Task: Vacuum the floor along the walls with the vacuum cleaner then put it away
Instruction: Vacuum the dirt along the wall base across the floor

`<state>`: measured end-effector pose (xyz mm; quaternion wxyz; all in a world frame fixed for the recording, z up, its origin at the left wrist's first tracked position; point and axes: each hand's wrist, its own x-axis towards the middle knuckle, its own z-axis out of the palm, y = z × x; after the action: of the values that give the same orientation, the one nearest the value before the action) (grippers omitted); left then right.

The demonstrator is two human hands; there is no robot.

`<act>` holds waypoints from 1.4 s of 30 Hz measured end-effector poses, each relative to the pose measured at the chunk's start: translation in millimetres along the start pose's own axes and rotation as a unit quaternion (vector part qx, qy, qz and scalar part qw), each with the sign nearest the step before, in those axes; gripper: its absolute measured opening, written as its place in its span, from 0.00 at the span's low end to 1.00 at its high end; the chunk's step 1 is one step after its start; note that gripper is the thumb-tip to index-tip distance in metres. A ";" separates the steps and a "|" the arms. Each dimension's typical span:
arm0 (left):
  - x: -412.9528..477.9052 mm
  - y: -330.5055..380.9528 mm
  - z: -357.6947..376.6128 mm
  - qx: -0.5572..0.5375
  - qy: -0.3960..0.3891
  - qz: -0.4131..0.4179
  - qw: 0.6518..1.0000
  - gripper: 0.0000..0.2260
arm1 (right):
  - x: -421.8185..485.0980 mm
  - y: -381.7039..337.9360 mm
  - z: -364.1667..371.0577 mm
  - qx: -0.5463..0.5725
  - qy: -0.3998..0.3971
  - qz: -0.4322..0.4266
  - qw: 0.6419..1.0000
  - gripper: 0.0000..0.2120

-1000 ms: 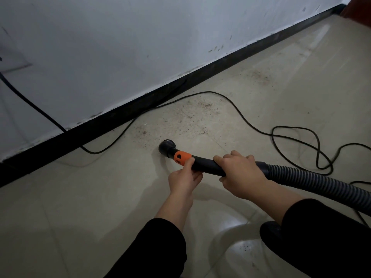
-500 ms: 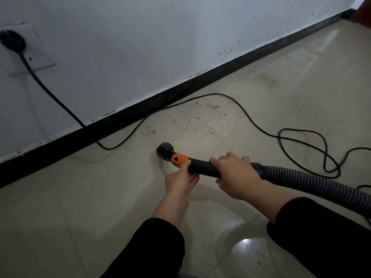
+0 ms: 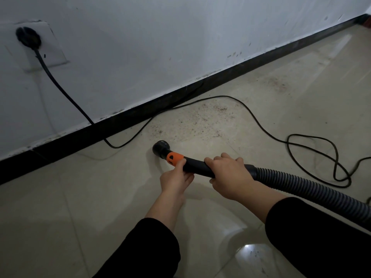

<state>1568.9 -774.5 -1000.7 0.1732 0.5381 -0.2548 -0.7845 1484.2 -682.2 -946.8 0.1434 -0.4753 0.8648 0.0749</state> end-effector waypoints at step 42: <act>43.7 5.4 0.5 -0.003 0.040 0.102 0.994 0.06 | 45.9 -12.5 17.1 0.008 0.040 -0.010 0.999 0.16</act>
<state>1552.7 -802.6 -1030.4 0.2643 0.5395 -0.2986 -0.7416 1474.5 -721.0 -977.5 0.1129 -0.4851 0.8658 0.0475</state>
